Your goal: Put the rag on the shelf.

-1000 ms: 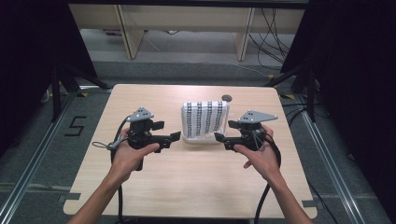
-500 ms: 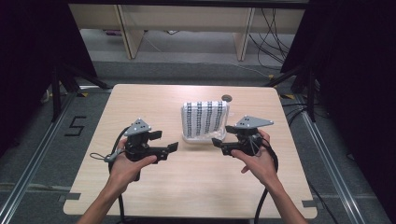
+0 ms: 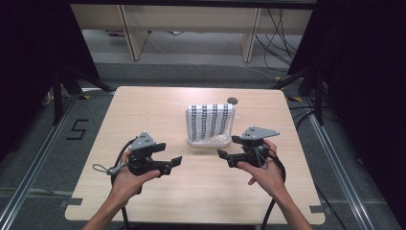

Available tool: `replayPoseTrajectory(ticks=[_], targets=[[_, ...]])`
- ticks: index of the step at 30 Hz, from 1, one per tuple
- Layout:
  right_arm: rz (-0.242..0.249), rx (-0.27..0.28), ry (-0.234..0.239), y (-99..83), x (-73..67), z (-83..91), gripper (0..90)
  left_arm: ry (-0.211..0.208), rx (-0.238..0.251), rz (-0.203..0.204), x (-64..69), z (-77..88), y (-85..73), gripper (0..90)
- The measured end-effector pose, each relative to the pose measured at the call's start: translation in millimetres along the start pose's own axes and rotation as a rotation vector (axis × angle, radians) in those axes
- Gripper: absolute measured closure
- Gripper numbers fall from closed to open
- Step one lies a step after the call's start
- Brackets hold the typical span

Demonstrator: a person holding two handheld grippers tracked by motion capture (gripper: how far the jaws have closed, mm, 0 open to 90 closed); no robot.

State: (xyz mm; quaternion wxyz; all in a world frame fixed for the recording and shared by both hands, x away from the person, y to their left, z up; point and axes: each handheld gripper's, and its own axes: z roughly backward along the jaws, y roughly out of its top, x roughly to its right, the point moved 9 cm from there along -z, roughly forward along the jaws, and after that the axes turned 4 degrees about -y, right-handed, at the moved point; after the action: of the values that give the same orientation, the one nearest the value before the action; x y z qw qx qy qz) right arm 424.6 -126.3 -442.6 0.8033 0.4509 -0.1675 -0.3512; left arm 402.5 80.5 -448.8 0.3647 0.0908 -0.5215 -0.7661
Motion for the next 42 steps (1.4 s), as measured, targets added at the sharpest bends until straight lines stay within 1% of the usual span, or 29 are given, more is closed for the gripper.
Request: replayPoseTrajectory(ticks=[1,2,3,4,6,7,8,9,10,11,12,14,15,16,17,18,19,20,23,24,25,26,28,29,34,35,36,41,42], targets=[[-0.006,-0.005,-0.008,-1.4,-0.6,0.5,26.7,0.007,-0.011,-0.002,-0.5,0.9,-1.9,19.5],[-0.006,-0.001,-0.004,-2.3,-0.9,0.0,26.7,0.005,-0.006,-0.004,-0.5,0.8,-2.4,19.4],[0.010,0.003,0.011,-2.6,-0.5,-1.2,26.8,0.009,-0.012,-0.005,-0.9,1.8,-5.0,19.4],[0.012,-0.008,-0.012,-5.3,0.7,0.6,26.7,0.009,-0.015,-0.007,-1.0,1.9,-6.2,19.3],[0.000,-0.013,-0.003,-7.7,-0.2,0.7,26.7,0.008,-0.018,-0.010,-1.1,2.0,-8.8,19.2],[-0.018,-0.015,0.000,-8.9,-2.2,0.8,26.8,0.013,-0.024,-0.011,-1.1,2.2,-10.9,19.2],[0.001,-0.013,-0.009,-10.1,0.4,0.6,26.8,0.012,-0.026,-0.015,-1.1,2.0,-12.1,19.2],[-0.013,-0.017,-0.010,-11.4,-0.8,0.9,26.7,0.007,-0.023,-0.016,-0.8,1.2,-13.5,19.2],[0.003,-0.024,-0.008,-13.0,0.6,1.0,26.7,0.016,-0.031,-0.016,-1.0,1.6,-15.4,19.2],[0.014,-0.008,-0.010,-13.2,1.0,-0.2,26.8,0.017,-0.034,-0.018,-0.9,1.4,-17.0,19.2],[-0.005,-0.019,0.008,-15.4,-0.7,0.0,26.8,0.007,-0.032,-0.018,-0.3,0.7,-18.0,19.2],[-0.008,-0.031,-0.006,-18.7,-0.1,1.5,26.8,0.009,-0.033,-0.019,0.4,0.4,-20.6,19.1],[-0.010,-0.021,0.005,-19.1,-1.2,0.5,26.8,0.013,-0.038,-0.026,0.3,0.9,-22.3,19.1],[-0.004,-0.022,-0.001,-20.6,0.8,1.4,26.8,0.017,-0.038,-0.023,0.5,1.0,-23.2,19.1],[-0.022,-0.033,-0.010,-22.5,-0.2,3.1,26.8,0.011,-0.035,-0.027,0.9,0.4,-24.7,19.1],[0.026,-0.013,-0.008,-22.2,3.2,2.2,26.8,0.008,-0.039,-0.028,1.2,0.3,-26.1,19.1],[-0.006,-0.025,-0.010,-24.5,1.6,3.2,26.8,0.014,-0.048,-0.030,1.3,0.5,-28.6,19.1],[-0.011,-0.020,-0.001,-26.7,0.4,2.6,26.8,0.011,-0.050,-0.031,1.7,0.3,-30.1,19.1],[0.001,-0.047,-0.006,-36.4,-0.8,3.9,26.8,0.006,-0.061,-0.042,2.4,-0.5,-37.8,18.9],[-0.016,-0.052,-0.006,-39.9,-3.1,4.7,26.8,0.006,-0.062,-0.039,2.4,-0.3,-39.1,18.9],[-0.002,-0.047,-0.008,-41.1,-1.4,5.0,26.8,0.003,-0.062,-0.039,1.9,0.0,-40.8,18.9],[-0.014,-0.053,0.000,-43.6,-3.5,6.0,26.8,0.009,-0.054,-0.037,1.5,-0.2,-41.8,18.9],[-0.029,-0.068,0.004,-49.1,-5.3,7.7,26.7,0.004,-0.064,-0.035,1.3,0.1,-46.6,18.9],[-0.005,-0.059,0.001,-49.7,-3.6,7.0,26.8,0.008,-0.069,-0.036,1.0,0.8,-48.8,18.9],[-0.016,-0.076,0.008,-60.4,-7.0,6.5,26.8,0.020,-0.076,-0.034,-0.3,3.7,-60.7,18.9],[-0.012,-0.078,0.011,-62.4,-7.5,6.0,26.8,0.011,-0.070,-0.037,-0.4,3.9,-62.7,18.9],[-0.024,-0.083,0.010,-64.6,-8.7,5.5,26.7,0.018,-0.064,-0.026,-0.1,4.1,-64.2,18.9],[0.005,-0.115,0.005,-76.0,-8.1,2.1,23.8,0.013,-0.090,-0.023,0.7,4.9,-78.7,18.9],[-0.001,-0.121,0.001,-79.3,-8.4,1.9,22.9,0.011,-0.077,-0.018,1.2,3.8,-80.0,18.9]])
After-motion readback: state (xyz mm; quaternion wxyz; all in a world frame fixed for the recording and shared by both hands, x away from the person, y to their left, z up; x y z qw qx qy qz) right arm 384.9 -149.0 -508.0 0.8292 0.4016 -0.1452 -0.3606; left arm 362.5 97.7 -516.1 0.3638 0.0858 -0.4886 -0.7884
